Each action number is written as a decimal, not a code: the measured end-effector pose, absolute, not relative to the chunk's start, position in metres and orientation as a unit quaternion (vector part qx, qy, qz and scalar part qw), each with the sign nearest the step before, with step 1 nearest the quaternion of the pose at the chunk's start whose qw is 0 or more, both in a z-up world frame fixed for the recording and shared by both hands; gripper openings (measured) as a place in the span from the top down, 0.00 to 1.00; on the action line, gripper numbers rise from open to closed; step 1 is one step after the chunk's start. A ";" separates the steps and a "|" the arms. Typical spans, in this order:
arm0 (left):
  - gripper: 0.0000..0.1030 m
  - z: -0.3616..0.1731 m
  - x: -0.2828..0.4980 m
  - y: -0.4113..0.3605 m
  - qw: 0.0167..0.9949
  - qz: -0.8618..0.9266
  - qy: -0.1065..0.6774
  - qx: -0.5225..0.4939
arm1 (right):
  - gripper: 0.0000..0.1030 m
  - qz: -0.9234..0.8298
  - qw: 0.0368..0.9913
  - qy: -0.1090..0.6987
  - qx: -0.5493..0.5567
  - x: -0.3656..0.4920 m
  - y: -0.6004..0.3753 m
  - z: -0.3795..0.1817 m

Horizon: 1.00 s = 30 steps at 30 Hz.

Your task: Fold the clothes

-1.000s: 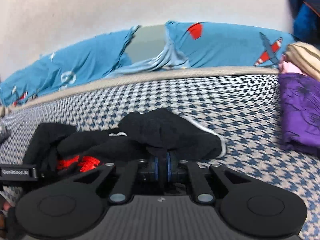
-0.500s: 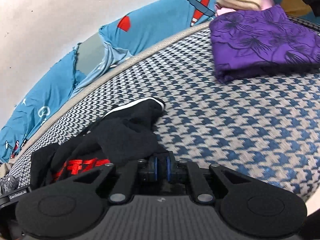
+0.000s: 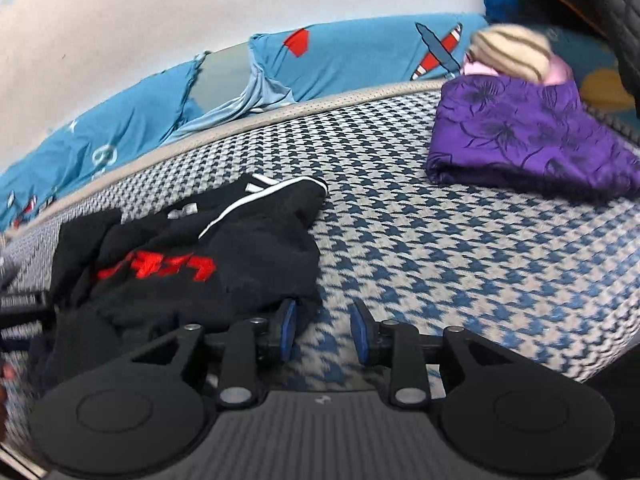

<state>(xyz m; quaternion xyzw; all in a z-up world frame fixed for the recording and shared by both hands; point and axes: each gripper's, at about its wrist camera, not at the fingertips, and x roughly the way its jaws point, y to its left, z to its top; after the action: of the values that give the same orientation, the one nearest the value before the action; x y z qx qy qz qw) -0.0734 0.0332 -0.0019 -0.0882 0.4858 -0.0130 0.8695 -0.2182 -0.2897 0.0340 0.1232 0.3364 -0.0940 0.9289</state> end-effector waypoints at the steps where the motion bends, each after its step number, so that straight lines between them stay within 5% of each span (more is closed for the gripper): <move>1: 0.00 -0.001 -0.074 0.034 0.869 -0.012 0.486 -0.090 | 0.72 -0.092 0.931 0.334 0.117 -0.222 -0.288 0.036; 19: 0.00 0.017 -0.092 0.048 0.882 0.001 0.460 -0.106 | 0.63 0.019 0.940 0.340 0.001 -0.145 -0.248 0.034; 23: 0.00 0.026 -0.090 0.047 0.895 -0.019 0.430 -0.118 | 0.48 0.035 0.937 0.347 -0.035 -0.127 -0.233 0.025; 30: 0.00 0.030 -0.078 0.048 0.902 -0.023 0.403 -0.156 | 0.49 0.027 0.931 0.357 -0.069 -0.117 -0.220 0.007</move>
<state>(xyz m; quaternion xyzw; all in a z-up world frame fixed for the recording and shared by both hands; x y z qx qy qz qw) -0.0776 0.0477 0.0296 -0.1556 0.4030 -0.0229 0.9016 -0.1168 -0.2195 0.0066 -0.0688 0.3574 0.0268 0.9310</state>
